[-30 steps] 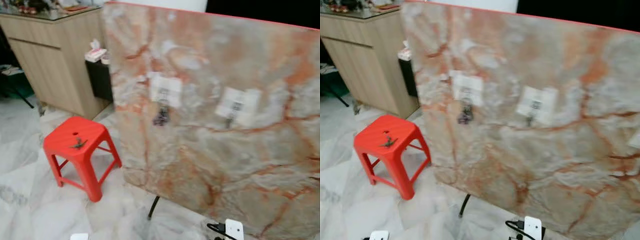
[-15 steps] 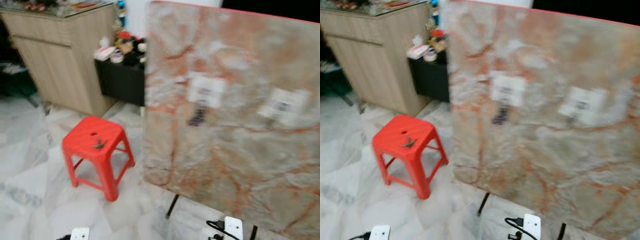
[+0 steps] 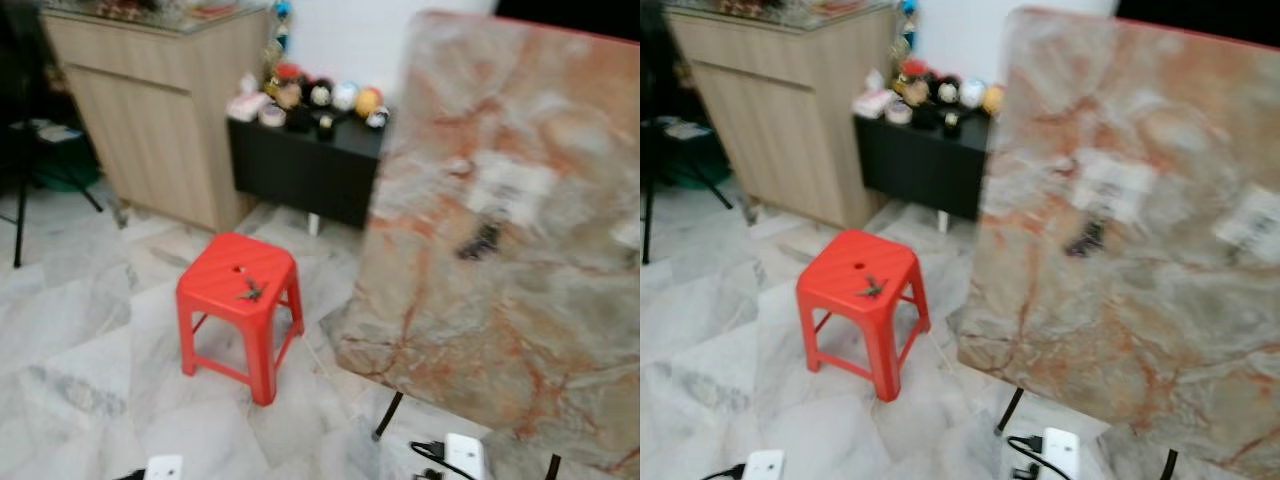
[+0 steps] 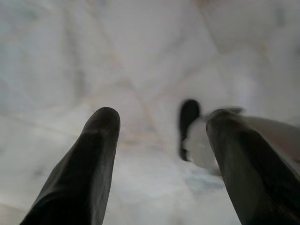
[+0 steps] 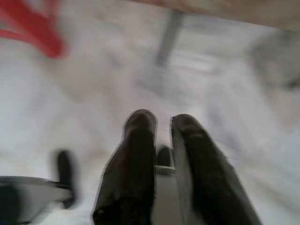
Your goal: Hang keys on a hook
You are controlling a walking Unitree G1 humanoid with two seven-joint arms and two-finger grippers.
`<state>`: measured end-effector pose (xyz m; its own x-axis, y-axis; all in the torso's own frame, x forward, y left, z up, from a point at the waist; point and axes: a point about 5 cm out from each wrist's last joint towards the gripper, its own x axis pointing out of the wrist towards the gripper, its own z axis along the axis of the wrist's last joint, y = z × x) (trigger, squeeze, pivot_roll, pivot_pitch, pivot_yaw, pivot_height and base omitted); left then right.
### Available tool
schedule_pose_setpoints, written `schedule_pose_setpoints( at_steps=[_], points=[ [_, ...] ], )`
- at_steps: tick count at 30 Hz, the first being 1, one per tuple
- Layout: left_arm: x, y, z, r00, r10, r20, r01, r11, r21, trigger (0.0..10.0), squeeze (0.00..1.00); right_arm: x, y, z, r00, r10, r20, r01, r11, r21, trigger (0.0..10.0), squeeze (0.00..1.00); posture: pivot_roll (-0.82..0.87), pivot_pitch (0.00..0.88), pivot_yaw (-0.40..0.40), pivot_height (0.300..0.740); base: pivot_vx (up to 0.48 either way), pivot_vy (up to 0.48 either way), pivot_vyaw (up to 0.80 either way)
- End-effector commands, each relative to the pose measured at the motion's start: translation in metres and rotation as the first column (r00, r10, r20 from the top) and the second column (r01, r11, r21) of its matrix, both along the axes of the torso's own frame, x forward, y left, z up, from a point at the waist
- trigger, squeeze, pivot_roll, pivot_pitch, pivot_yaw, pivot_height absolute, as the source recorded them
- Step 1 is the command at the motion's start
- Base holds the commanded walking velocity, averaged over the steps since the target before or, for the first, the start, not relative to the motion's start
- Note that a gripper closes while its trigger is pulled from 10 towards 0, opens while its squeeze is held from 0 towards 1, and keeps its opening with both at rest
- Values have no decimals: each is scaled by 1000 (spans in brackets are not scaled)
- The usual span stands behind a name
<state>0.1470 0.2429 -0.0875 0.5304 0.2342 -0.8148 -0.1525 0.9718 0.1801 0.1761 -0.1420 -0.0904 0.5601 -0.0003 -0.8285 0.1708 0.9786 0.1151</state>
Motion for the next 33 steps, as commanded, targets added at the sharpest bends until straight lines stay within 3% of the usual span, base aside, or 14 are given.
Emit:
schedule_pose_setpoints(
  at_steps=[1, 8, 17, 33],
  points=[
    [1, -7, -2, 1000, -15, -8, 15, 1000, -13, 10000, 0, -4, -13, -1, 1000, -20, -9, 19, 999, -30, 10000, 0, 64, 0, -89, 740, 0, 401, 0],
    [0, -5, -2, 1000, -22, -15, 21, 1000, -7, 10000, 0, -5, -10, -2, 1000, -25, -12, 24, 999, -22, 10000, 0, 68, 0, -71, 740, 0, 403, 0],
    [1, -20, -5, 999, -39, -26, 39, 999, -15, 10000, 0, -5, -9, -2, 1000, -28, -13, 28, 999, -21, 10000, 0, 62, 0, -60, 740, 0, 401, 0],
    [-3, -2, -2, 999, -29, -30, 29, 1000, -1, 10000, 0, -7, -9, -3, 1000, -21, -9, 21, 1000, -11, 10000, 0, 67, 0, -62, 740, 0, 401, 0]
  ],
)
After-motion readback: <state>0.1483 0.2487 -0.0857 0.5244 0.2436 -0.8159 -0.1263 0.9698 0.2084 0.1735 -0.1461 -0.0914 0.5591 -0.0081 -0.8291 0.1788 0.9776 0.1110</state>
